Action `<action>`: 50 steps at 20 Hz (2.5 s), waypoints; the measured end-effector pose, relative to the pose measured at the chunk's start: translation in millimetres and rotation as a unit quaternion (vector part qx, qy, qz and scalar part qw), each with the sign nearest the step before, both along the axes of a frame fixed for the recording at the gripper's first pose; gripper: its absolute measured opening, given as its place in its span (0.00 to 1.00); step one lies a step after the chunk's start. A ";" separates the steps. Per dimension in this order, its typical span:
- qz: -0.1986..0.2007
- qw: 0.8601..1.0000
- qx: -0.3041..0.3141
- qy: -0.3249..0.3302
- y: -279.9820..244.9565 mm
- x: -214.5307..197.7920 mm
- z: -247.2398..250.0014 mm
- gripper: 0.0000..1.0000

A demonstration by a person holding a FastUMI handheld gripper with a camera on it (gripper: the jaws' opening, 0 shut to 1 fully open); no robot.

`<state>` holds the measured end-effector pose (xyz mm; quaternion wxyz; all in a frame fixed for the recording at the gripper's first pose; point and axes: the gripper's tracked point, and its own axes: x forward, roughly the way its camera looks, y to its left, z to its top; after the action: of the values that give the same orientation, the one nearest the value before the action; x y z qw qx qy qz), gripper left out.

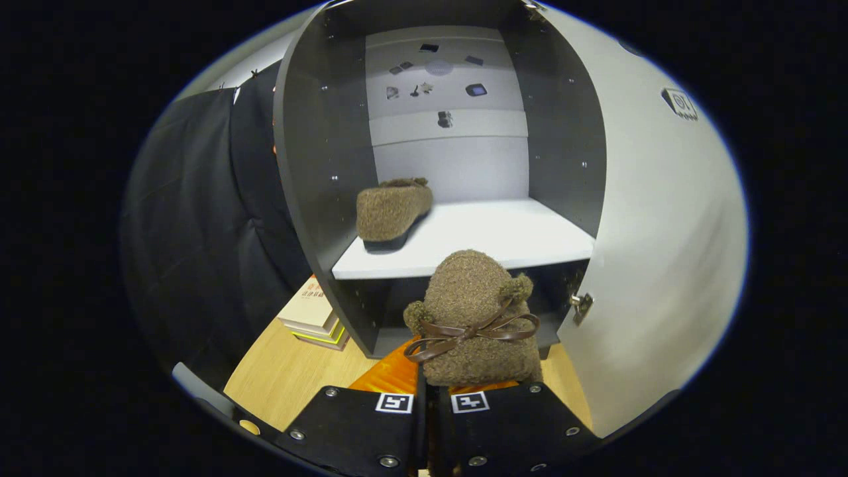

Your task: Open the shoe cabinet door, grab the shoes and put them into the shoe cabinet, then close the shoe cabinet door.

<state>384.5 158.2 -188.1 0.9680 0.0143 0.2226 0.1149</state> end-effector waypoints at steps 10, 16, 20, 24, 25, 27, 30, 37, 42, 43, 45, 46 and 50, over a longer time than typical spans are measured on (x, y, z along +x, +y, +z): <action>-0.001 1.000 -0.018 -0.018 5.6 109.2 55.1 0.07; -0.010 1.000 -0.023 -0.008 3.7 188.2 64.7 0.07; -0.015 0.999 -0.031 0.007 3.7 233.4 64.0 0.07; -0.027 0.998 -0.036 0.034 0.3 262.9 46.1 0.07; -0.030 0.998 -0.036 0.042 -1.2 266.3 40.7 0.07; -0.034 0.997 -0.037 0.052 -3.9 271.0 32.5 0.07; -0.040 0.997 -0.045 0.053 -5.8 271.6 29.9 0.16; -0.041 0.997 -0.052 0.034 -8.0 247.6 44.9 0.19; -0.046 0.998 -0.036 -0.005 -13.4 218.6 72.6 0.21; -0.046 0.998 -0.034 -0.009 -12.3 212.4 77.2 0.21; -0.047 0.998 -0.031 -0.013 -14.0 199.7 85.1 0.21; -0.049 0.998 -0.031 -0.019 -16.2 193.6 90.9 0.21; -0.054 0.997 -0.028 -0.038 -21.2 163.8 110.6 0.21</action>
<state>548.4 137.0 -77.5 0.9805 -0.0054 0.1882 0.0562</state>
